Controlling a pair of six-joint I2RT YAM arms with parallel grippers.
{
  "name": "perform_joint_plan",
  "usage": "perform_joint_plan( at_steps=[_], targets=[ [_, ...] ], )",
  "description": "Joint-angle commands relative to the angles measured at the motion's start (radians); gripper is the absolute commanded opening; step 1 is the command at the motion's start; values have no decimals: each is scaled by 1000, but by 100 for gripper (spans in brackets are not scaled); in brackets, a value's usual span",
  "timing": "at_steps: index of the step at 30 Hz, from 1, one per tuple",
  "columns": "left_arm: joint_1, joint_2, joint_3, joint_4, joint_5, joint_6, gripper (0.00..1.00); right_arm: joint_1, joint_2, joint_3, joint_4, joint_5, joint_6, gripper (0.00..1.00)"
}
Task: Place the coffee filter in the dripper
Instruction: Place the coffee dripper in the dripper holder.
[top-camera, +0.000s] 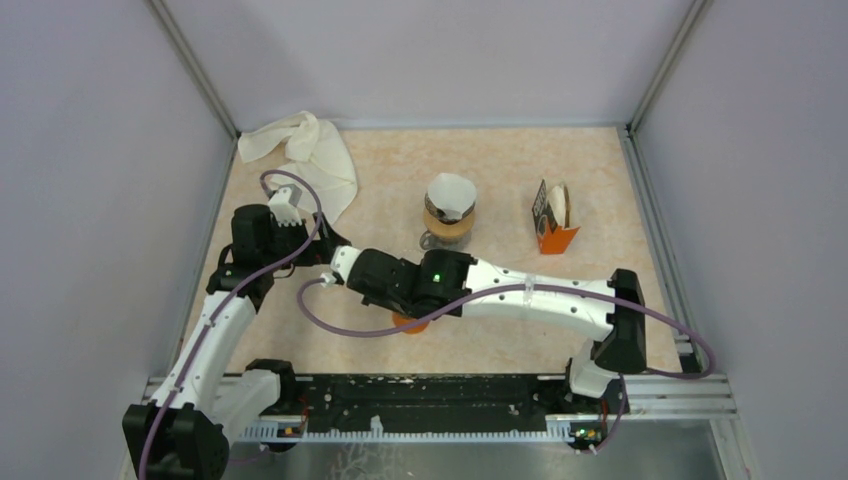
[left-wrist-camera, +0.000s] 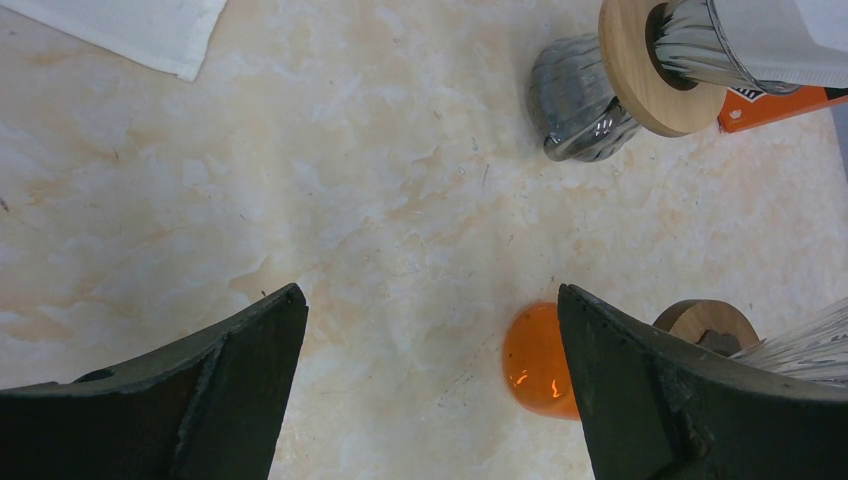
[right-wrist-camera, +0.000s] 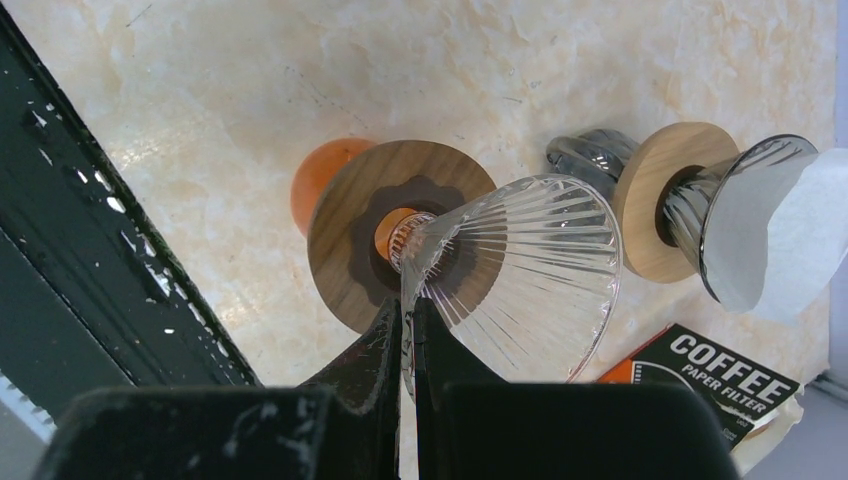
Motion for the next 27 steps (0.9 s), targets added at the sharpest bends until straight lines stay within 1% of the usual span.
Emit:
perform_joint_plan(
  at_steps=[1,5,11,15,21,24,27],
  targets=[
    [8,2,16,1,18,1,99,26,14,-2,50,39,-7,0],
    [8,7,18,1,26,0,99,41,31,-15,64,43,0,1],
    [8,13,19,1,41,1,99,56,69,-17,57,79,17,20],
    [7,17,21,-1,53,2,99,65,62,-8,56,81,29,31],
    [7,19,23,-4,58,-10,99,69,37,16,57,71,44,42],
    [5,16,38,-26,87,-37,98,69,31,29,63,71,53,49],
    [4,-6,60,-60,92,-52,98,68,-25,30,83,59,57,53]
  ],
)
